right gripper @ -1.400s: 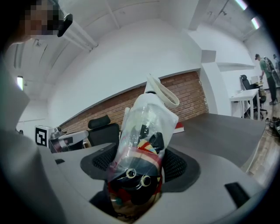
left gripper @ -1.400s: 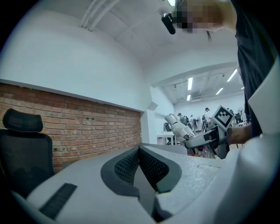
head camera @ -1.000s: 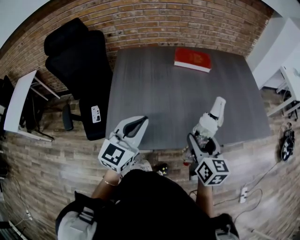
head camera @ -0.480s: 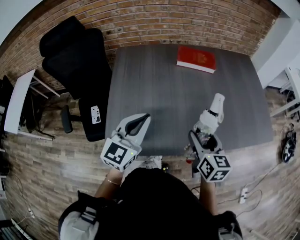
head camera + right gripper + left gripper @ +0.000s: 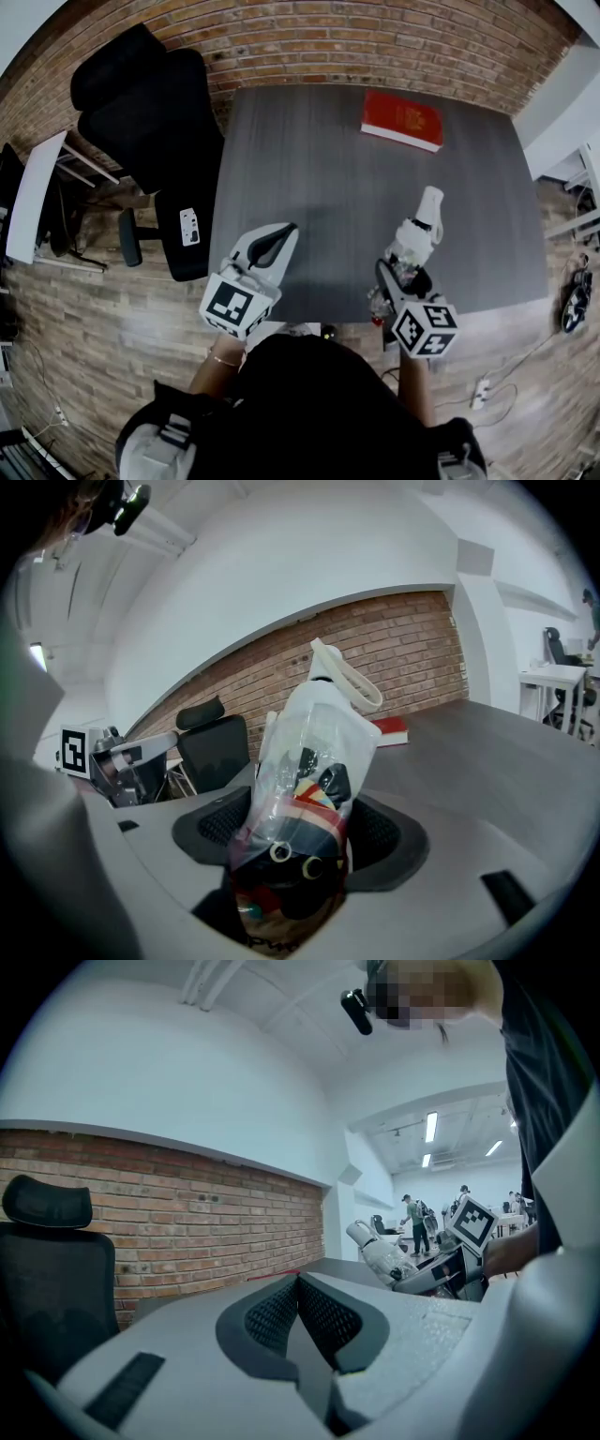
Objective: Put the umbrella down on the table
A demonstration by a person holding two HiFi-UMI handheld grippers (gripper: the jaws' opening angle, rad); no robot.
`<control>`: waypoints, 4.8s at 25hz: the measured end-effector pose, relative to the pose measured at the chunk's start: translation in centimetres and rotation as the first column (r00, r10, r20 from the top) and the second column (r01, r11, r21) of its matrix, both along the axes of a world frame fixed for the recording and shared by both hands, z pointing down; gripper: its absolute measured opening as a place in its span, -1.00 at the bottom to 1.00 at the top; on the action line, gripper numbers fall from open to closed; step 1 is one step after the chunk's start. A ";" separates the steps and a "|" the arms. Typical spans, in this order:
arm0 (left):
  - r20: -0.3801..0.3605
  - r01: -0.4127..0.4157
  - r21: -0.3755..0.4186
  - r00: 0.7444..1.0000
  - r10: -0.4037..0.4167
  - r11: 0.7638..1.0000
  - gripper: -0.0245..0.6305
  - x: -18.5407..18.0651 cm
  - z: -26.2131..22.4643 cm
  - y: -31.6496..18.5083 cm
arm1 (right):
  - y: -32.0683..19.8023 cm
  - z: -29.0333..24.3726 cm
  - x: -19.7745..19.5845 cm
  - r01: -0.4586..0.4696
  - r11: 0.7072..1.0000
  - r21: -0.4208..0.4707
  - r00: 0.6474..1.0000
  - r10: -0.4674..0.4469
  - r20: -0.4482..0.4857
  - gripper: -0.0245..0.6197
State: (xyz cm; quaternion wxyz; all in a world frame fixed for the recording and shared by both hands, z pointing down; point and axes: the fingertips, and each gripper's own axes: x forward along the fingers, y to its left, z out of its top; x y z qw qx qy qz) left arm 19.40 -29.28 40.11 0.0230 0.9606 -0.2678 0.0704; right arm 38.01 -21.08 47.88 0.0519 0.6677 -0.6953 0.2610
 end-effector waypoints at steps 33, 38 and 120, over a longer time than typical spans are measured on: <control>0.046 0.110 -0.058 0.993 -0.108 0.992 -0.94 -3.4 3.4 -5.6 | -4.8 11.2 0.4 0.031 0.960 -0.278 0.999 -0.035 -0.011 0.03; 0.062 0.126 -0.061 0.991 -0.123 0.990 -0.94 -4.5 4.0 -5.5 | -4.8 13.0 -0.1 0.040 0.946 -0.321 0.999 -0.046 -0.012 0.03; 0.054 0.060 -0.049 0.997 -0.057 0.997 -0.94 -2.6 3.0 -0.2 | -2.3 -4.2 1.9 -0.057 0.975 0.214 0.996 0.070 -0.056 -0.93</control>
